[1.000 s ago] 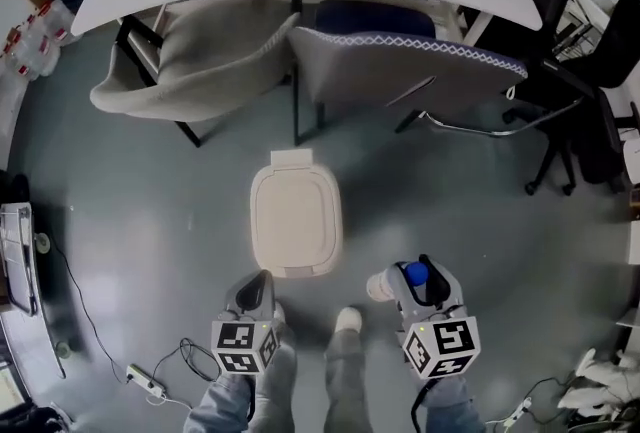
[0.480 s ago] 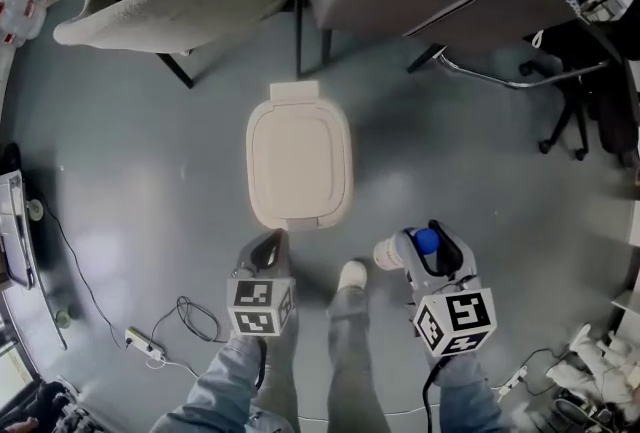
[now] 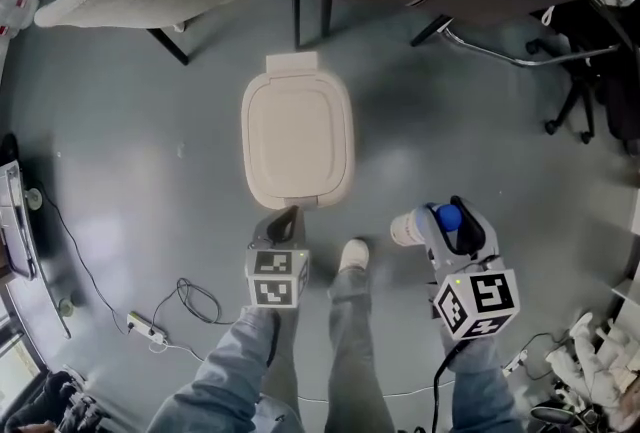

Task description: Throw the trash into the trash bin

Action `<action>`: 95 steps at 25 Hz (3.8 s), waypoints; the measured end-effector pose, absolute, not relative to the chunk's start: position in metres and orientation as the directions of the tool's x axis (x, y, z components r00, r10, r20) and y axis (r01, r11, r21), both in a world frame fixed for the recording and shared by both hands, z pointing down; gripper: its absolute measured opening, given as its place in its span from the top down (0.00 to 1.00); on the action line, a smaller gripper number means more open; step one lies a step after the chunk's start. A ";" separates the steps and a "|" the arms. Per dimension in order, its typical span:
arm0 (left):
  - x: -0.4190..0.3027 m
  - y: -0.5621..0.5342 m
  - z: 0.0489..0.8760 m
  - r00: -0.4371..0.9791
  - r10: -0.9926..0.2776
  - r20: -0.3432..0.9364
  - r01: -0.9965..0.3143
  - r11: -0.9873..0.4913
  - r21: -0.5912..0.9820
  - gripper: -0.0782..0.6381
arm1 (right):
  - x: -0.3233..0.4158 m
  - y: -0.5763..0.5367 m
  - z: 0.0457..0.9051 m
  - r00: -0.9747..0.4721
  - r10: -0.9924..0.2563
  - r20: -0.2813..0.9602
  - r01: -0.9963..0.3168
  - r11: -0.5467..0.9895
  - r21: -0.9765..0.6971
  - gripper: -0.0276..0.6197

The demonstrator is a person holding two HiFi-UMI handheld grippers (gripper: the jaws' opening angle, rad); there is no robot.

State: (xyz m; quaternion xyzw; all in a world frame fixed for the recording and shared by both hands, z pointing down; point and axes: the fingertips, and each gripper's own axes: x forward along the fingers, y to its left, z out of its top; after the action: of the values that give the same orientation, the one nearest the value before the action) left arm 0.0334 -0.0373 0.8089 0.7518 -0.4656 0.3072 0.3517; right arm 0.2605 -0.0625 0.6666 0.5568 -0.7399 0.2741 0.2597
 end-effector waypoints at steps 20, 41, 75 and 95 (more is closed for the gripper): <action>0.044 -0.032 0.827 0.389 -0.424 0.818 -0.913 -0.295 0.281 0.88 | 0.283 -0.055 0.676 -0.216 -0.683 0.698 -0.976 0.161 -0.144 0.65; -0.033 -0.077 0.742 0.355 -0.553 0.753 -0.935 -0.225 0.275 0.88 | 0.228 -0.096 0.613 -0.227 -0.741 0.632 -0.967 0.247 -0.058 0.65; -0.241 -0.111 0.717 0.199 -0.621 0.758 -0.974 -0.038 0.225 0.88 | 0.018 -0.220 0.757 -0.304 -0.713 0.632 -0.919 0.393 0.001 0.65; -0.234 -0.118 0.723 0.197 -0.619 0.760 -0.972 -0.022 0.234 0.88 | 0.038 -0.229 0.757 -0.326 -0.738 0.591 -0.928 0.368 -0.053 0.58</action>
State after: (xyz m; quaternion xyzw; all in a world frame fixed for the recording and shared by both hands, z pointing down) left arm -0.2345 -0.1176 0.7231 0.6754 -0.5888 0.2342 0.3771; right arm 0.0380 -0.2290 0.7572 0.5271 -0.7903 0.1958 0.2436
